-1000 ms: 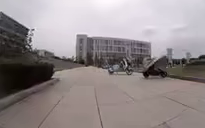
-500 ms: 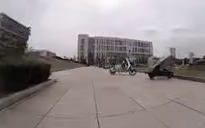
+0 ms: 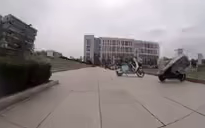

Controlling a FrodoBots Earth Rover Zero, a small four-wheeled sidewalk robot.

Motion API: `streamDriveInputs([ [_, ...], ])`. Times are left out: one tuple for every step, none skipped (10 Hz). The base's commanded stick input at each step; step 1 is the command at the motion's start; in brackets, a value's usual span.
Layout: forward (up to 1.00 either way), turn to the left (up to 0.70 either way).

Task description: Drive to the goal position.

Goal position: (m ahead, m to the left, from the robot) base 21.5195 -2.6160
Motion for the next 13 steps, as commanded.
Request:
streamDriveInputs([
  [0.7,0.15],
  [0.7,0.15],
  [0.7,0.1],
  [0.7,0.01],
  [0.7,0.01],
  [0.7,0.01],
  [0.7,0.01],
  [0.7,0.02],
  [0.7,0.02],
  [0.7,0.02],
  [0.7,0.02],
  [0.7,0.02],
  [0.7,0.02],
])
